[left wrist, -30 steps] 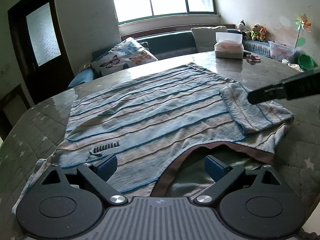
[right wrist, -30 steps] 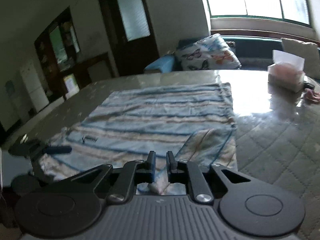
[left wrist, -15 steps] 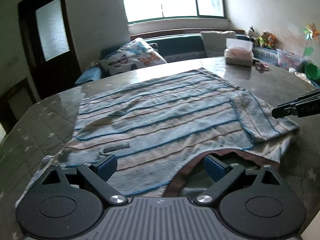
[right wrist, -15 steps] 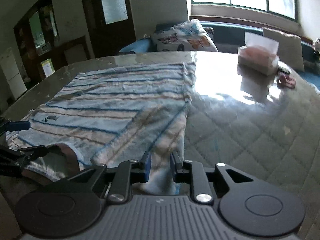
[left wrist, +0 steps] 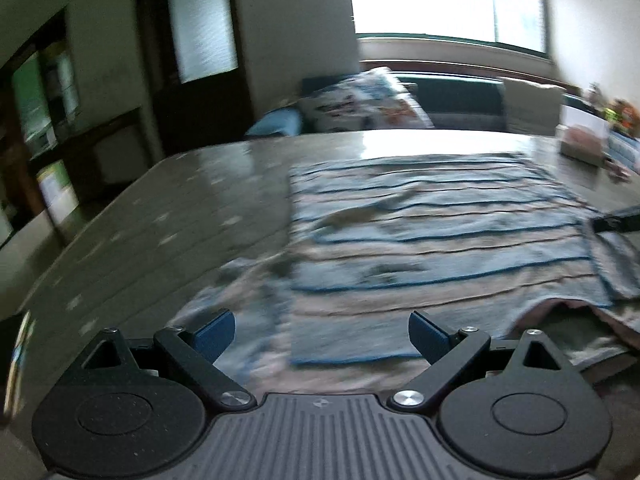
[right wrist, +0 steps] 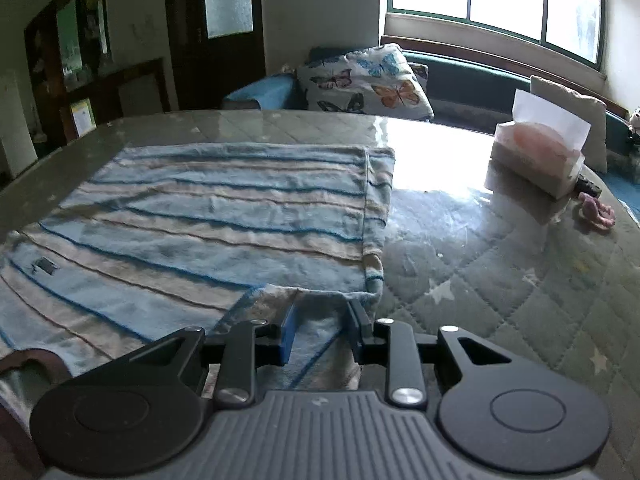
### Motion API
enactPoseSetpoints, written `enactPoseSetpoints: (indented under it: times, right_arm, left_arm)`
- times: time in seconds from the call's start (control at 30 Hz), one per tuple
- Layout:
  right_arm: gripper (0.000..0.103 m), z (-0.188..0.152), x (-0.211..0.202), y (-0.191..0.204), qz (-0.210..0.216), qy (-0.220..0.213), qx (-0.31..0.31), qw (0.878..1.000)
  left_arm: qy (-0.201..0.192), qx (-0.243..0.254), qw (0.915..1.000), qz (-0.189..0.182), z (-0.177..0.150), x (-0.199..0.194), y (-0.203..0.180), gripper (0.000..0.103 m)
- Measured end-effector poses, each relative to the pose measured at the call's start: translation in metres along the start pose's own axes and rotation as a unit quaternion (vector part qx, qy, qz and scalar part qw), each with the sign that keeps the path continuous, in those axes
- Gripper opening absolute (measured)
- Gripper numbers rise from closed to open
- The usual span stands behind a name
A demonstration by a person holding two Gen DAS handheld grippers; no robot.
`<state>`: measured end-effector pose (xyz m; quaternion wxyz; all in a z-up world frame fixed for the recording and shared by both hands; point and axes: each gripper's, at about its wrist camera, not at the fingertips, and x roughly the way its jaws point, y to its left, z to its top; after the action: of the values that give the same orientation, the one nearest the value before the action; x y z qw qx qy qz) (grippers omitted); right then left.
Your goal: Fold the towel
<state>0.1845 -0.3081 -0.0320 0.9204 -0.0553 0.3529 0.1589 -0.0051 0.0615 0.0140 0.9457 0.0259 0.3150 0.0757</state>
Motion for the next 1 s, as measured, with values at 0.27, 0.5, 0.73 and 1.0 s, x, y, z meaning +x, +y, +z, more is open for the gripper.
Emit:
enactPoseSetpoints:
  times: [0.27, 0.5, 0.73, 1.0]
  right_arm:
    - [0.049, 0.0, -0.026, 0.033, 0.023, -0.012, -0.05, 0.998]
    - [0.057, 0.01, -0.035, 0.091, 0.096, -0.013, -0.105, 0.99]
    - [0.066, 0.015, -0.032, 0.17, 0.17, -0.005, -0.18, 0.969]
    - [0.068, 0.009, -0.017, 0.251, 0.224, 0.009, -0.238, 0.945]
  left_arm:
    - [0.038, -0.101, 0.9928, 0.051, -0.018, 0.0, 0.072, 0.082]
    - [0.056, -0.146, 0.9864, 0.05, -0.025, 0.006, 0.099, 0.065]
    - [0.048, -0.151, 0.9869, 0.027, -0.024, 0.011, 0.107, 0.03]
    - [0.044, -0.175, 0.9836, 0.01, -0.028, 0.007, 0.119, 0.02]
